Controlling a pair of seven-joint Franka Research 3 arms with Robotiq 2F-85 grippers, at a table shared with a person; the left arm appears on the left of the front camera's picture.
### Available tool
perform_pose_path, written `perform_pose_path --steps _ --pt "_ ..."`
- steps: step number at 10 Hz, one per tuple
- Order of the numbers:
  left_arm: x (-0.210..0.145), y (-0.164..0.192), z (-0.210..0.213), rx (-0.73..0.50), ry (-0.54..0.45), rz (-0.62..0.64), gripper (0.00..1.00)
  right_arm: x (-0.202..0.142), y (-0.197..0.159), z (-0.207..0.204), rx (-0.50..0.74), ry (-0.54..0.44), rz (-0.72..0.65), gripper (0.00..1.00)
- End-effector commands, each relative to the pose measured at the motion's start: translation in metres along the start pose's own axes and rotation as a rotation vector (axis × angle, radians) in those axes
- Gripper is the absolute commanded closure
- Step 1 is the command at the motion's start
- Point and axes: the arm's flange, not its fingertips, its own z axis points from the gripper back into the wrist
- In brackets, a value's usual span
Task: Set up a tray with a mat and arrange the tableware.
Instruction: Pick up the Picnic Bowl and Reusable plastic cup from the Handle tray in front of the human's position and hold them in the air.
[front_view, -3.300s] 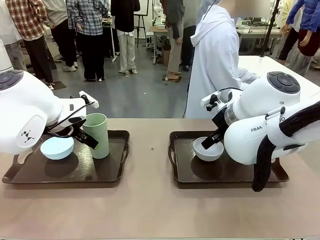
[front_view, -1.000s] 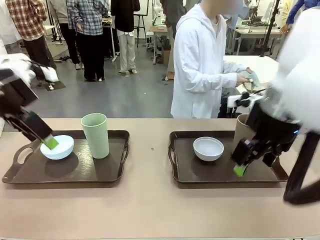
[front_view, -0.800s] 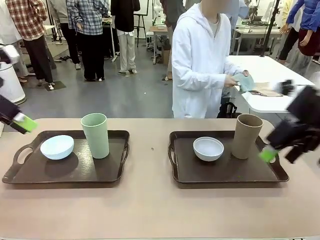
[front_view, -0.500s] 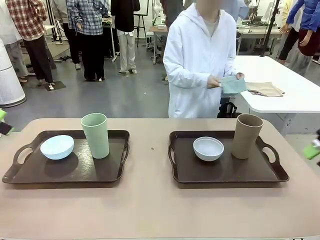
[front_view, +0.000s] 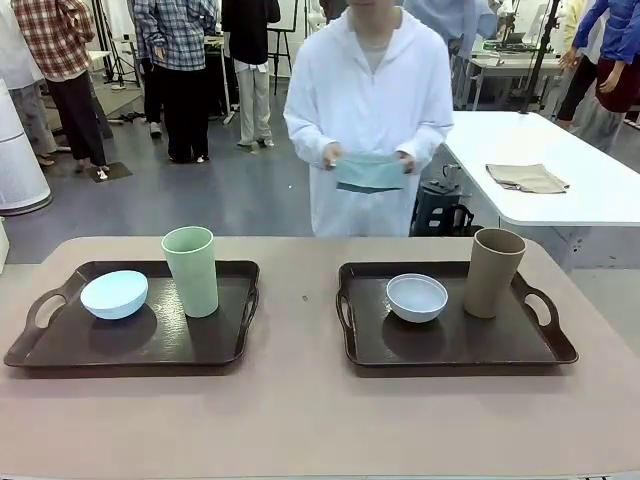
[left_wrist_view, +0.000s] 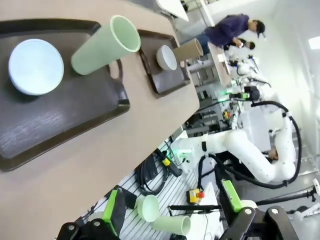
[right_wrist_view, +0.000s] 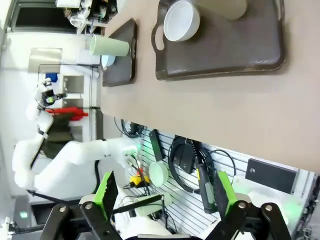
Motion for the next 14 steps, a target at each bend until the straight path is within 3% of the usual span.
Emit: perform_pose_path --steps 1,3,5,6,14 --pt "-0.002 0.004 0.008 -0.013 -0.037 0.001 0.0 -0.012 -0.022 -0.005 0.08 -0.043 -0.02 0.0" --pt "-0.009 0.005 0.016 -0.003 -0.076 0.019 0.0 -0.02 -0.036 0.002 0.108 -0.066 -0.045 0.0" --pt "-0.002 -0.007 -0.001 0.111 -0.042 -0.021 0.0 -0.014 -0.032 0.013 0.068 -0.06 -0.061 0.0" --pt "-0.012 0.008 0.018 0.018 -0.061 0.043 0.0 -0.014 -0.032 0.013 0.068 -0.06 -0.061 0.0" --pt "-0.012 0.008 0.018 0.018 -0.061 0.043 0.0 -0.014 -0.032 0.013 0.068 -0.06 -0.061 0.0"
